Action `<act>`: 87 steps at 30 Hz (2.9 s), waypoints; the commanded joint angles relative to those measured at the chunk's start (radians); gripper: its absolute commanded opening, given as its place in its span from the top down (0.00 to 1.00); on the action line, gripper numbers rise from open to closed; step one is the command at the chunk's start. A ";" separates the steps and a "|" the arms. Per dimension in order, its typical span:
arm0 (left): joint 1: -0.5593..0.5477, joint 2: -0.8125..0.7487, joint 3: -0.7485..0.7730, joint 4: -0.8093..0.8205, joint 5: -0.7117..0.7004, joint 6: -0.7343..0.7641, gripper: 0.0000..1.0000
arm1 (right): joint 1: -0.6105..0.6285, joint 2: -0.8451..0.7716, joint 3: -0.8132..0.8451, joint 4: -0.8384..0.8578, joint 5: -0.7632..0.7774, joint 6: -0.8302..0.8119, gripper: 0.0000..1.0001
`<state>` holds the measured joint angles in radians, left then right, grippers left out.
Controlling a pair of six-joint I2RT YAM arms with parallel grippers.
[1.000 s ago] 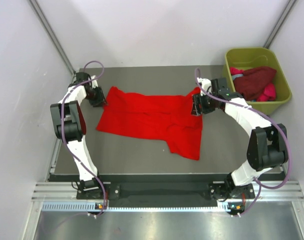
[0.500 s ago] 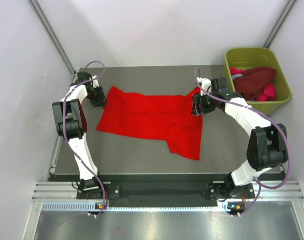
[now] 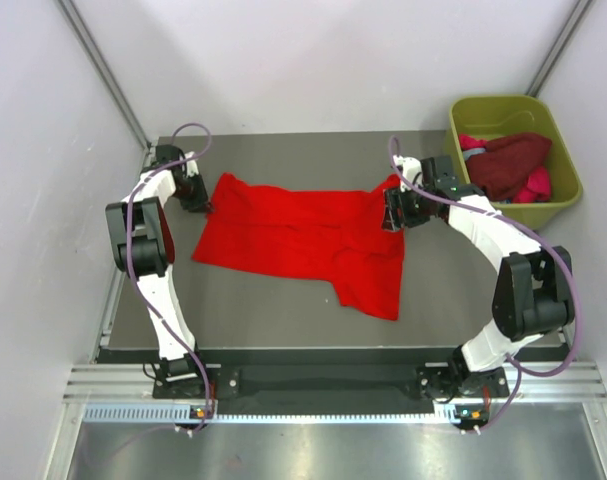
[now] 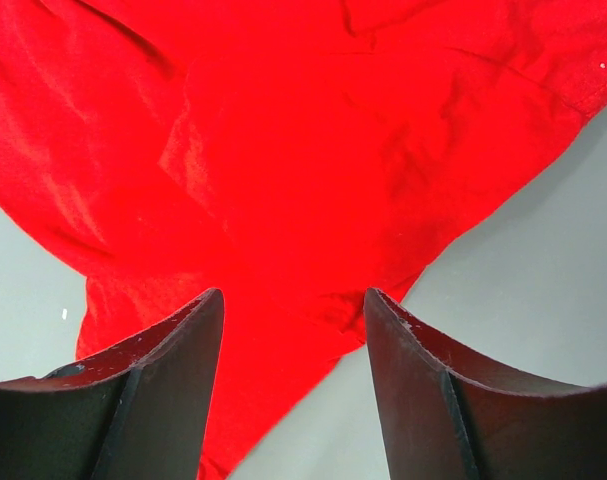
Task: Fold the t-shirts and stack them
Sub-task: Flatten the tshirt out
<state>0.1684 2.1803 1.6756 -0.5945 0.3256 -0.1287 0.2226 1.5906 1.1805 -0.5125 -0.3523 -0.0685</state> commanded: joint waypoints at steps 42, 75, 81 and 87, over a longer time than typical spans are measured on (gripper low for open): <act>-0.013 -0.191 0.006 0.012 0.039 0.014 1.00 | 0.015 0.042 -0.104 0.055 0.027 -0.105 0.46; -0.013 -0.182 0.010 0.012 0.036 0.008 1.00 | 0.014 0.150 -0.097 0.065 0.052 -0.145 0.65; -0.013 -0.180 0.010 0.013 0.036 0.006 1.00 | 0.015 0.154 -0.087 0.068 0.053 -0.155 0.80; -0.012 -0.182 0.019 0.010 0.032 0.011 1.00 | 0.014 0.120 -0.056 0.048 0.088 -0.165 0.98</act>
<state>0.1570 2.0445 1.6794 -0.5987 0.3511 -0.1249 0.2264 1.7458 1.0695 -0.4793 -0.2848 -0.2150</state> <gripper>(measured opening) 0.012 0.033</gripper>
